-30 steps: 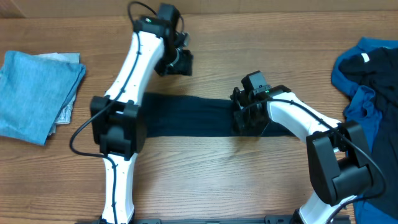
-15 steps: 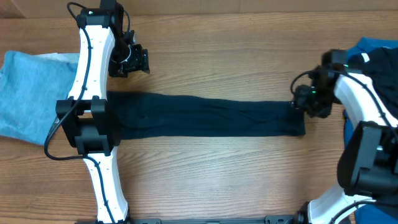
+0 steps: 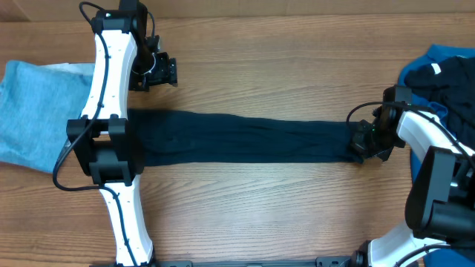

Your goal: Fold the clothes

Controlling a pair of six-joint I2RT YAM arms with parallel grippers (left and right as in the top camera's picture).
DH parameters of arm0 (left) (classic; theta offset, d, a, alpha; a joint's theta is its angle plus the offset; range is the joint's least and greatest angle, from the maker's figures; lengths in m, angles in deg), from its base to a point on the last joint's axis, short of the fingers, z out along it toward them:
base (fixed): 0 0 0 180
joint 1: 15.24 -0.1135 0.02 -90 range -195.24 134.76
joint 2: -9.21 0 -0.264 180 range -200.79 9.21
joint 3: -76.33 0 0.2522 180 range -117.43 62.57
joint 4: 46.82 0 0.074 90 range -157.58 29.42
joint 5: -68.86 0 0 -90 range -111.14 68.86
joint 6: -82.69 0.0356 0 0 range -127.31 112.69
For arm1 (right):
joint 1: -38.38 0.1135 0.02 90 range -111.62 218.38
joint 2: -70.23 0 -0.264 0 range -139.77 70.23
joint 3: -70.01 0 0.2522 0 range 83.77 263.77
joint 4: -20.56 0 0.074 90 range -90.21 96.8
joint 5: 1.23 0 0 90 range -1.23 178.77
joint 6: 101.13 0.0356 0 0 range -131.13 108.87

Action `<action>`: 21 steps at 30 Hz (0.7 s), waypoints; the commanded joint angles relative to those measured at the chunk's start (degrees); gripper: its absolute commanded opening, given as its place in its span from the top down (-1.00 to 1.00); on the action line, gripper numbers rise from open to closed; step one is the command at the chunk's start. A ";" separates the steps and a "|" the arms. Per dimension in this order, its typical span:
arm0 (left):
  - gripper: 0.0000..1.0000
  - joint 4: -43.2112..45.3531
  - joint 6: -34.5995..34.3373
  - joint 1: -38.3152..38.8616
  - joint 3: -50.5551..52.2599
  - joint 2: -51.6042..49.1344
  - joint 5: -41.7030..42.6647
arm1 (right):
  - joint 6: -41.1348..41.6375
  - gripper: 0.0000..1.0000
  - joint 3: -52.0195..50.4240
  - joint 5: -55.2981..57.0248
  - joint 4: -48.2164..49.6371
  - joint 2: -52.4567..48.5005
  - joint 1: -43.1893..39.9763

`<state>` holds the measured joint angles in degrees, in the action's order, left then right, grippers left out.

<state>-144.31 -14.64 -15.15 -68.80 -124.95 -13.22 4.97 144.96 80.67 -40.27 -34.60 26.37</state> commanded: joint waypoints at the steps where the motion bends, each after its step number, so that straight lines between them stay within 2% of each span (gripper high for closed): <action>1: -0.53 -0.13 -0.42 -1.11 -1.11 0.37 -5.55 | -1.18 0.92 5.09 0.59 -1.97 -1.90 0.15; 3: -0.52 -0.68 -0.61 -2.14 -1.11 0.35 -4.07 | -2.95 0.92 10.82 5.66 -3.52 -1.90 -0.07; 6: -0.53 -2.03 -0.59 -3.10 -1.11 0.37 -3.43 | -4.02 0.92 18.67 7.10 -6.38 -1.90 -1.77; 12: -0.55 -2.01 -5.81 -6.62 -1.11 0.37 -3.39 | -14.60 0.92 21.22 4.68 -4.92 -1.90 -2.47; 14: -0.57 -2.47 -5.79 -7.67 -1.11 0.37 -3.41 | -15.10 0.92 23.19 3.87 -5.75 -1.90 -1.53; 17: -0.65 -3.15 -6.03 -10.60 -1.11 0.37 -3.39 | -19.41 0.92 30.34 2.89 -12.07 -1.90 4.04; 21: -0.73 -3.30 -6.62 -12.28 -1.11 0.37 -3.41 | -19.71 0.92 34.40 2.89 -16.63 -1.90 12.33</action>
<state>-147.43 -19.67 -26.64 -68.80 -124.95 -16.30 -13.35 176.93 84.28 -55.92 -37.14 34.63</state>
